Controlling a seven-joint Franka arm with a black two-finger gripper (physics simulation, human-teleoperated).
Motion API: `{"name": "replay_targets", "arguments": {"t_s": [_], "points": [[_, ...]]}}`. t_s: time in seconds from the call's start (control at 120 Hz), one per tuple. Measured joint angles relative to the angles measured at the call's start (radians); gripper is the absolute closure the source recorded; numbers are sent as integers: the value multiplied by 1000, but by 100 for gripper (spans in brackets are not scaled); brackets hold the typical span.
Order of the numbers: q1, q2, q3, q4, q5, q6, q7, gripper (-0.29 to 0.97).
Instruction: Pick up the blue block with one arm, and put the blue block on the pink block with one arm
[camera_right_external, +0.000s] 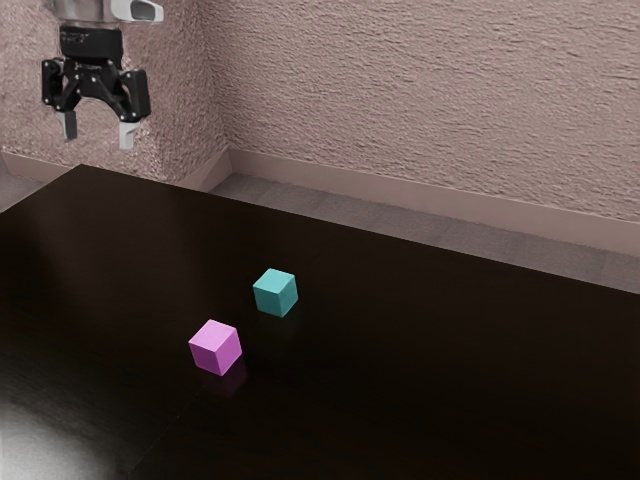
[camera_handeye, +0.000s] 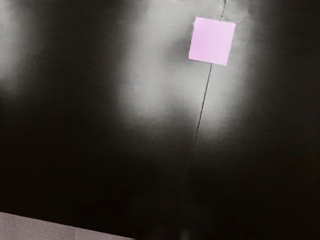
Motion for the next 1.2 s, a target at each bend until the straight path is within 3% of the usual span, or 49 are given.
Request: {"name": "replay_targets", "arguments": {"t_s": [0.208, 0.35, 0.867, 1.058, 1.2], "points": [[-9, -2, -1, 3, -3, 194, -41, 0], [17, -37, -10, 141, -21, 225, -61, 0], [-5, 93, -26, 116, -34, 337, -104, 0], [-22, 46, -27, -307, -44, 631, -112, 0], [-23, 40, -40, -503, -41, 884, -117, 0]]}}
